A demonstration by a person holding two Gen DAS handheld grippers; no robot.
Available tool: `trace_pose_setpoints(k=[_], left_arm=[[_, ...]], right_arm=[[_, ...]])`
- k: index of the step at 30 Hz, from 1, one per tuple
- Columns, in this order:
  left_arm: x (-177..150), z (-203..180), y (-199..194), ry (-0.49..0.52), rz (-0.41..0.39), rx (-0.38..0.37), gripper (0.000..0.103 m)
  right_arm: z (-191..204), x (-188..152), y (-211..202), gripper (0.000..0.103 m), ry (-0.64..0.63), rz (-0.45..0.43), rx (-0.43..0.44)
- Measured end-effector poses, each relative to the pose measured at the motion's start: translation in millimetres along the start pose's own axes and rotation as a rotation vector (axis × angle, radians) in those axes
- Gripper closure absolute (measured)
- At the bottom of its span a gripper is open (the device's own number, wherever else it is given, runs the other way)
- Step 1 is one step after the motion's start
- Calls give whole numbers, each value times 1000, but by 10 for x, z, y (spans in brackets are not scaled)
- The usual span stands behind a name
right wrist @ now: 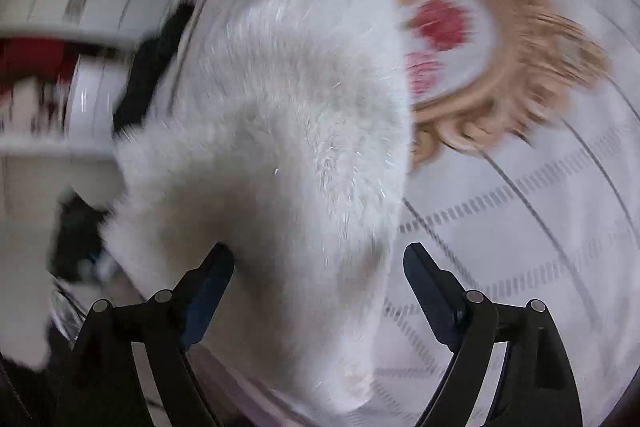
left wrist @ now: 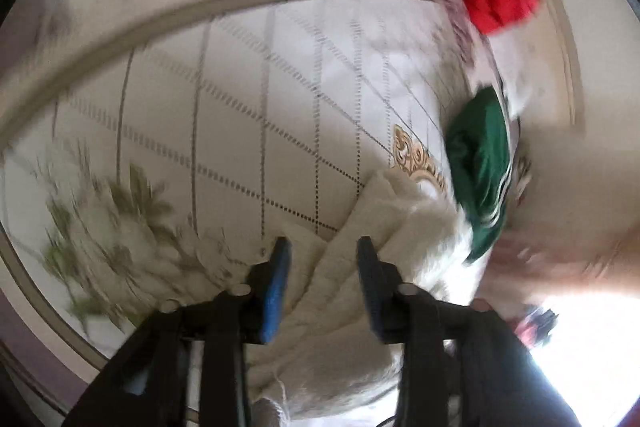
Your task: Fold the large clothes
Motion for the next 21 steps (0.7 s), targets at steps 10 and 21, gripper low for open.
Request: trace_pose_setpoints(k=[10, 21], left_arm=[[225, -207, -348, 180, -276, 90, 16], [156, -463, -816, 456, -270, 316, 16]], right_arm=[[-80, -52, 66, 49, 340, -253, 110], [821, -1939, 670, 48, 775, 37, 297]])
Point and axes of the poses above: each gripper's, at about its wrist camera, not at the fingertips, and y roughly the way its jaws point, z to its left, x to its top, the point moved 10 cm from there along y, roughly the way its jaws point, and after that the axes turned 7 degrees about -y, right-handed, at the moved point
